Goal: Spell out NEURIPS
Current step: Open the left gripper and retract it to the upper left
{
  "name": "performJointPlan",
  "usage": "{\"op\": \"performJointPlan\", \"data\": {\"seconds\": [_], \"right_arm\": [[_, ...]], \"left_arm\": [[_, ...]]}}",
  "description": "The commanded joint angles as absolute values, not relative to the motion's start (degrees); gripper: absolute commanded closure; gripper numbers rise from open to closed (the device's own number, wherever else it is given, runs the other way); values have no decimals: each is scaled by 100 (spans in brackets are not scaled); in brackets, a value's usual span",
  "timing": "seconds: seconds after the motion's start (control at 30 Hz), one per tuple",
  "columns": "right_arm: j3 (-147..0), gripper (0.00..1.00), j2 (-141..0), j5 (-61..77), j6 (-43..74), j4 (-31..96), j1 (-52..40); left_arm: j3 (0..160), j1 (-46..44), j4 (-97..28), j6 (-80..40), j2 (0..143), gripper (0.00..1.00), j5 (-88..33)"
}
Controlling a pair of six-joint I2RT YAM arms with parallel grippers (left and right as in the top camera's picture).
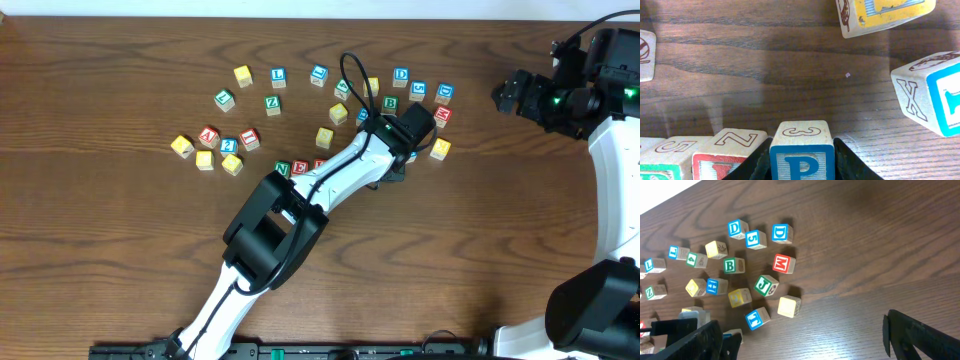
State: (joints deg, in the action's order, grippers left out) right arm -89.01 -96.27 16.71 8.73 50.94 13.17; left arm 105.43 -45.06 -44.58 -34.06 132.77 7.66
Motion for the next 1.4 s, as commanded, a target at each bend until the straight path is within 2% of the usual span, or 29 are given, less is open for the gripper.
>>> {"op": "performJointPlan", "data": {"seconds": [0.0, 0.3, 0.57, 0.77, 1.07, 1.37], "right_arm": [[-8862, 1, -9666, 1708, 941, 5074, 1304], [-8862, 1, -9666, 1708, 941, 5054, 1304], [-8862, 1, -9666, 1942, 939, 5006, 1302], [-8862, 1, -9666, 2311, 939, 4969, 1297], [-8862, 2, -9666, 2311, 937, 4969, 1037], [-8862, 4, -9666, 2307, 941, 4945, 395]], "left_arm": [[10589, -4451, -4464, -3179, 12958, 64, 825], [10589, -4176, -4582, -3070, 12090, 64, 819], [10589, -3815, -4969, -2244, 11041, 64, 821], [10589, -2976, -5616, -2088, 10285, 64, 819], [10589, -1933, -6191, -1647, 10125, 65, 523], [10589, -1382, -6226, -1459, 10125, 65, 344]]}}
